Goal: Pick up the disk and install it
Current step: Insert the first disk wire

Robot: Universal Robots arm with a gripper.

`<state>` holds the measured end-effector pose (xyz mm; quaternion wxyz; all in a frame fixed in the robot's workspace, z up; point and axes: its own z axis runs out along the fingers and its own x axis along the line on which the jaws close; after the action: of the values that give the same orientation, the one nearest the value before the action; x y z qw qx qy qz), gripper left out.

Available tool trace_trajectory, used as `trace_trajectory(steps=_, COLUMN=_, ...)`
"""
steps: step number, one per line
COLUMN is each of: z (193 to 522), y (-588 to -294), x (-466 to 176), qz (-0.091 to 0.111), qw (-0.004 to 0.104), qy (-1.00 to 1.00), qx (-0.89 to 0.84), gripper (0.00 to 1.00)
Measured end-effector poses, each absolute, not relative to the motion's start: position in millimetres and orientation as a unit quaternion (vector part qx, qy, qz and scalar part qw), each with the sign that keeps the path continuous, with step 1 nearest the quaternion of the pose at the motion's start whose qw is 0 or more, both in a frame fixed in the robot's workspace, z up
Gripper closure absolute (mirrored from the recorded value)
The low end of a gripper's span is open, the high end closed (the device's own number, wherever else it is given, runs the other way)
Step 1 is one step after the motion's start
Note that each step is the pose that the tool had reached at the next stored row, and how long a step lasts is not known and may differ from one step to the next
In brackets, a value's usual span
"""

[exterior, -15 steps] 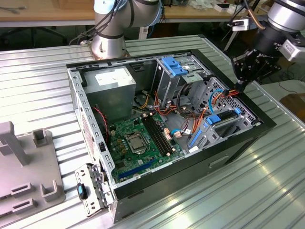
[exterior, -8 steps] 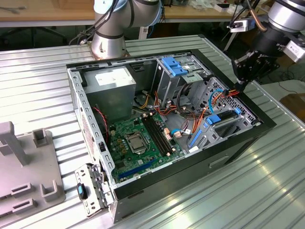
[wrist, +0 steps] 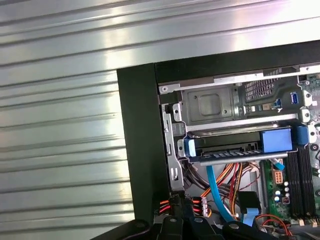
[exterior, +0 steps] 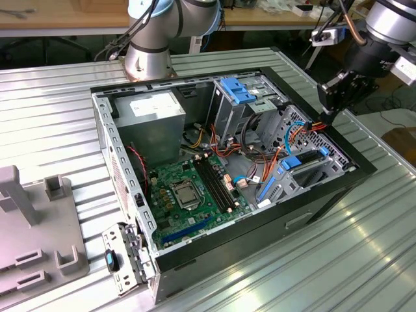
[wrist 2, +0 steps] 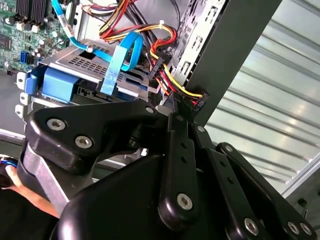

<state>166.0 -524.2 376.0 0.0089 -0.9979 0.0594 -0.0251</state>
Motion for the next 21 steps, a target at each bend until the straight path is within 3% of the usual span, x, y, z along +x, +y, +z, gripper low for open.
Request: trace_trajectory(steps=21, z=375.4, y=-523.5, x=169.2, qz=-0.031, qw=0.008, qy=0.102, qx=-0.994, gripper=0.89)
